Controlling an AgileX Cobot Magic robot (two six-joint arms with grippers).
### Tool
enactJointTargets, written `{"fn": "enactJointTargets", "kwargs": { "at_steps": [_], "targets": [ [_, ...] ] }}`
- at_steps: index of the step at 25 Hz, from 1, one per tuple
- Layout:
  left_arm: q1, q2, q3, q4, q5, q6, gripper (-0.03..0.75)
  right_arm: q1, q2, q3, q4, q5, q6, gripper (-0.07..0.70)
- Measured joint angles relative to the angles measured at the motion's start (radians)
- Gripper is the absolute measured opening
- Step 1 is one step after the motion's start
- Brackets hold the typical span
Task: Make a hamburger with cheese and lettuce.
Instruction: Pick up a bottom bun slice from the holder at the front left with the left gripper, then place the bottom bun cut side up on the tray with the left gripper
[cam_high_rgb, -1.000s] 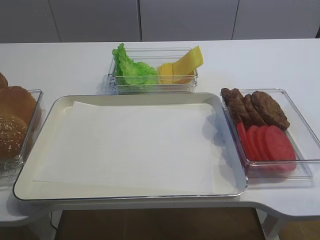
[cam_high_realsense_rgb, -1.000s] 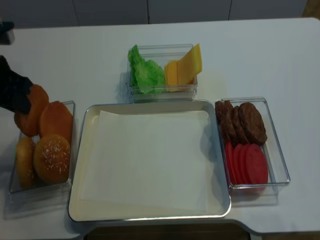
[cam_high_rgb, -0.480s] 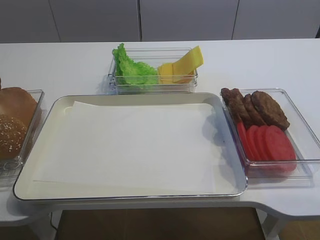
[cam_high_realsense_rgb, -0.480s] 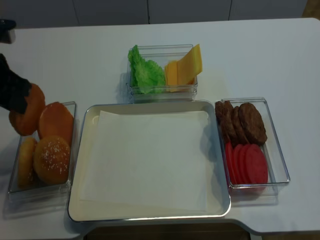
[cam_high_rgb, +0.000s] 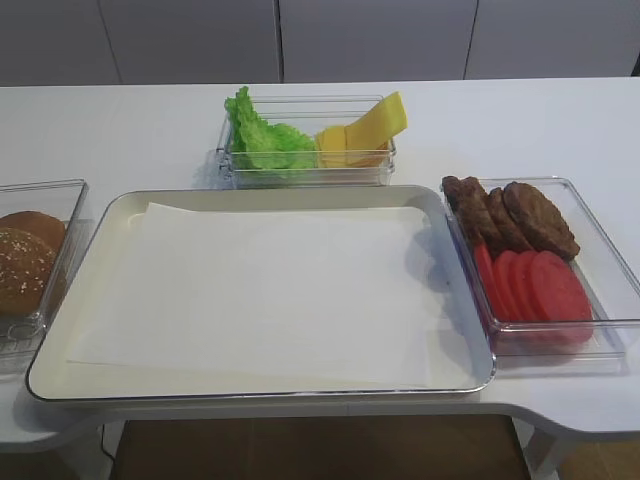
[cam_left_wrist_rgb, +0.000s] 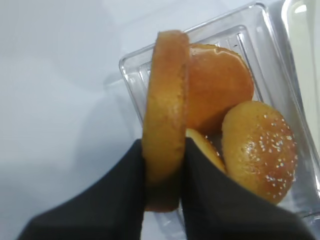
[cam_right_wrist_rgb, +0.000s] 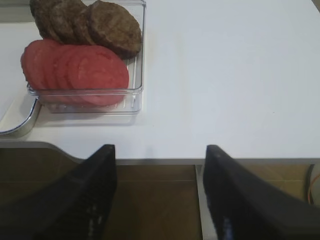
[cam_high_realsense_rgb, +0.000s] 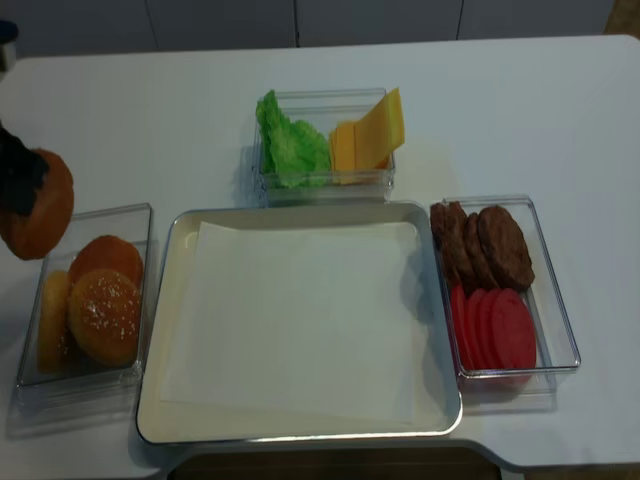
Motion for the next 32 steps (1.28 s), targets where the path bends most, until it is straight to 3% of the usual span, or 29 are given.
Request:
{"fn": "enactJointTargets", "kwargs": {
  "at_steps": [13, 27, 32],
  "targets": [
    [-0.186, -0.059, 0.000, 0.049, 0.006, -0.006, 0.139, 0.000, 0.000, 0.000, 0.000, 0.000, 0.000, 0.440],
    [-0.495, -0.060, 0.000, 0.124, 0.007, 0.081, 0.138, 0.000, 0.000, 0.000, 0.000, 0.000, -0.015, 0.440],
    [-0.610, -0.047, 0.000, 0.124, -0.075, 0.107, 0.138, 0.000, 0.000, 0.000, 0.000, 0.000, -0.015, 0.440]
  ]
}}
